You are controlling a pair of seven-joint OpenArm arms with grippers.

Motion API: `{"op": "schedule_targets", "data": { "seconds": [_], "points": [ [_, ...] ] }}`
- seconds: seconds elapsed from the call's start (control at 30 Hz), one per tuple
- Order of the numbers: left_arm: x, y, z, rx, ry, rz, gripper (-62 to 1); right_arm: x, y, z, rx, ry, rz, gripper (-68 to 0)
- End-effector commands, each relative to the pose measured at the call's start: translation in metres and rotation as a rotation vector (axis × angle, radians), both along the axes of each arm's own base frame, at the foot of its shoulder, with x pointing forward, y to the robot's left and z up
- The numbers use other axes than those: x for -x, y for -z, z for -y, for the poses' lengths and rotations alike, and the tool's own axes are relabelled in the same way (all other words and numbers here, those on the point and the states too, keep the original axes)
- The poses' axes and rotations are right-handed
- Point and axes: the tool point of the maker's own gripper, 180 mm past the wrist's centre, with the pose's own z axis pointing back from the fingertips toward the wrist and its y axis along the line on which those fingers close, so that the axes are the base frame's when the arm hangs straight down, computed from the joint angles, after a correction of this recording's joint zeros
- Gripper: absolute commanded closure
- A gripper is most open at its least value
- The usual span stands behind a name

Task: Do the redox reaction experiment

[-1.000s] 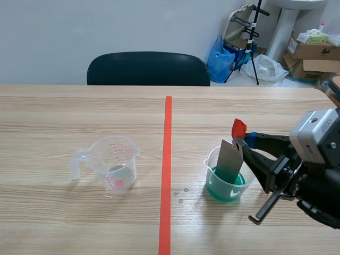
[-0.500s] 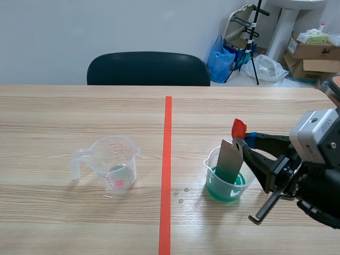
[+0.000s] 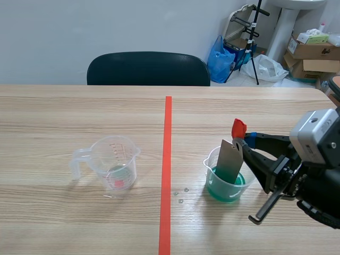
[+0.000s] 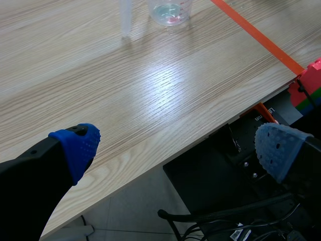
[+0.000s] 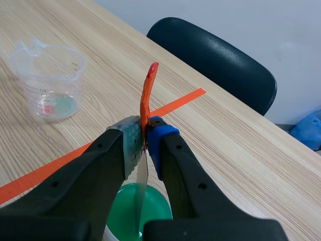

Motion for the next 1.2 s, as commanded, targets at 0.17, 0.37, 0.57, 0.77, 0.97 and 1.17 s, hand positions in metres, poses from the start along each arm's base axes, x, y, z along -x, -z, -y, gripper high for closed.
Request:
{"op": "schedule_targets", "data": {
  "seconds": [0.17, 0.37, 0.57, 0.77, 0.97, 1.17],
  "points": [
    [-0.0027, -0.0056, 0.0061, 0.030, -0.001, 0.025, -62.3, -0.0044, -0.0066, 0.0045, 0.003, 0.004, 0.026, -2.0],
    [-0.0027, -0.0056, 0.0061, 0.030, -0.001, 0.025, -62.3, -0.0044, -0.0066, 0.0045, 0.003, 0.004, 0.026, -2.0],
    [-0.0027, -0.0056, 0.0061, 0.029, -0.001, 0.025, -62.3, -0.0044, -0.0066, 0.0044, 0.003, 0.004, 0.026, -2.0],
    [-0.0027, -0.0056, 0.0061, 0.029, -0.001, 0.025, -62.3, -0.0044, -0.0066, 0.0044, 0.003, 0.004, 0.026, -2.0],
    [-0.0027, -0.0056, 0.0061, 0.029, -0.001, 0.025, -62.3, -0.0027, -0.0058, 0.0026, -0.002, -0.010, 0.015, -2.0],
    [-0.0027, -0.0056, 0.0061, 0.030, -0.001, 0.025, -62.3, -0.0027, -0.0058, 0.0026, -0.002, -0.010, 0.015, -2.0]
  ]
}}
